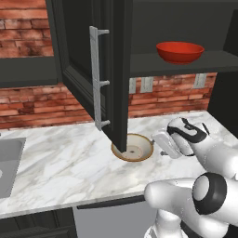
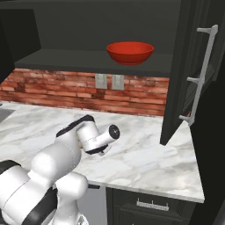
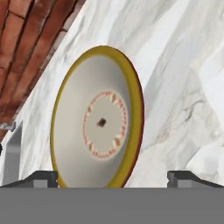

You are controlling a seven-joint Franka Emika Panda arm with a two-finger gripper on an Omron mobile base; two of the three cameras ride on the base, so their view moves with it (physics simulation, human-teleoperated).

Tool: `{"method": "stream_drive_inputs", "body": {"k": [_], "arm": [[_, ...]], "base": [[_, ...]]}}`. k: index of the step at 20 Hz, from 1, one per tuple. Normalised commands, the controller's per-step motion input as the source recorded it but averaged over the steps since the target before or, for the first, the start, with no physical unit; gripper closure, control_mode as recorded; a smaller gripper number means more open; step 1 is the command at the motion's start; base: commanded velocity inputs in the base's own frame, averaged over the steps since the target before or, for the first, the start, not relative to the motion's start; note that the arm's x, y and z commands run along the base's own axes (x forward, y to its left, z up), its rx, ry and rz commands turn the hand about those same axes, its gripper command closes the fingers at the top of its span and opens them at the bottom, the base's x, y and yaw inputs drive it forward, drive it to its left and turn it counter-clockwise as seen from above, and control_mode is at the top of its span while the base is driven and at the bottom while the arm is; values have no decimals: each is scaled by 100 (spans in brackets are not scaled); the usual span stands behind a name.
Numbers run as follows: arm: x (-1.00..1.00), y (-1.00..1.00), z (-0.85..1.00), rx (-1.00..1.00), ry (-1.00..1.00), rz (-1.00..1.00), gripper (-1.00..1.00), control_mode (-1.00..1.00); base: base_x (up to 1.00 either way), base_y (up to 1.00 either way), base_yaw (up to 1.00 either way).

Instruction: Open the cabinet. Pick the bowls from the counter and place them in the cabinet. Then close the cabinet.

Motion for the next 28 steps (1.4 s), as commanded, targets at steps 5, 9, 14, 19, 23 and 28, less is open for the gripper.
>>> {"method": "stream_drive_inputs", "body": {"k": [5,9,14,19,23,28], "arm": [[21,0,-25,0,0,8,-100,-100],[22,0,-19,0,0,7,-100,-100],[22,1,-25,0,0,6,-100,-100],[21,8,-28,0,0,5,-100,-100],[23,13,-27,0,0,4,-100,-100],[16,22,-31,0,-1,3,-100,-100]], "base": [[0,0,0],[0,0,0],[0,0,0],[0,0,0],[0,0,0],[0,0,0]]}}
